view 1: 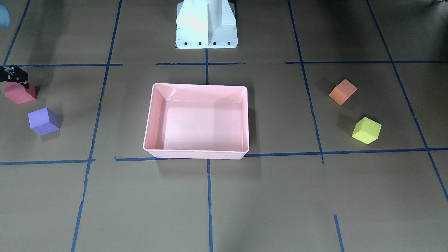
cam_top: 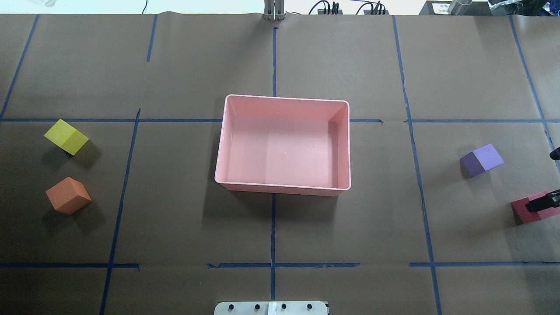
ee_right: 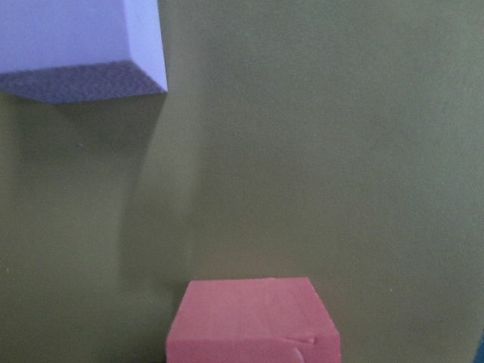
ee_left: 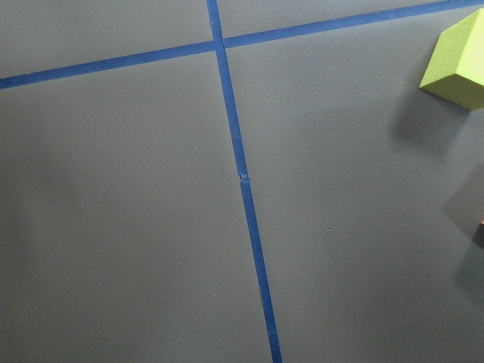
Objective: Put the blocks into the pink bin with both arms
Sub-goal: 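Close the right gripper on the red cube and lift it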
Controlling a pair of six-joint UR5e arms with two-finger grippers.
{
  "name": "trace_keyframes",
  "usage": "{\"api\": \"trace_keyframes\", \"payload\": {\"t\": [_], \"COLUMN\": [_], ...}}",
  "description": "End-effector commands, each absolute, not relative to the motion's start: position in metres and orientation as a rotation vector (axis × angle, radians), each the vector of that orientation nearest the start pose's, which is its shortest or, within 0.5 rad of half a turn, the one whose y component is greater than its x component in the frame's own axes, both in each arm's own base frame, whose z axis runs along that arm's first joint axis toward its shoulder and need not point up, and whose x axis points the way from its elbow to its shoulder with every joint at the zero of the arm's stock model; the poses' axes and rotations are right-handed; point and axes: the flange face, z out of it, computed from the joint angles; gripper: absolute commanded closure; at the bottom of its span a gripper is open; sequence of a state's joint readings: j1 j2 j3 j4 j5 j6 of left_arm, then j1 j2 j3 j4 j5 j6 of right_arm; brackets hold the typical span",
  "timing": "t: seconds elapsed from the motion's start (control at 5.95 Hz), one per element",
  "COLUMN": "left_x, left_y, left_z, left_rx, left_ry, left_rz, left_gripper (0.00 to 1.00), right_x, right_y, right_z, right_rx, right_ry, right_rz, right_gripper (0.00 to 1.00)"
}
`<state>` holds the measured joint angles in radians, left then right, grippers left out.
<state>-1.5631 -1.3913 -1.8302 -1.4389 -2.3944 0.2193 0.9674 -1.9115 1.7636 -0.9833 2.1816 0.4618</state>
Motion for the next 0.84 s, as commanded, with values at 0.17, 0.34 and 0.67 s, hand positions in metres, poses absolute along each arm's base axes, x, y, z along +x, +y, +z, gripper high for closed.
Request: {"api": "trace_keyframes", "payload": {"t": [0.17,0.34,0.67], "left_x": [-0.057,-0.057,-0.057], "left_y": [-0.412,-0.412,-0.412], "left_z": [0.621,0.621,0.621], "left_rx": [0.041,0.041,0.041], "left_ry": [0.825,0.825,0.824], "left_rz": [0.194,0.194,0.194], "left_gripper": [0.0,0.0,0.0], "right_x": [-0.158,-0.162,-0.169], "right_y": [-0.346,-0.343,-0.353], "right_z": [0.659,0.668,0.637], "right_rx": [0.043,0.023,0.069], "right_ry": [-0.728,-0.72,-0.76], "right_rz": [-0.294,-0.301,-0.315], "right_gripper": [0.23,0.29,0.35]}}
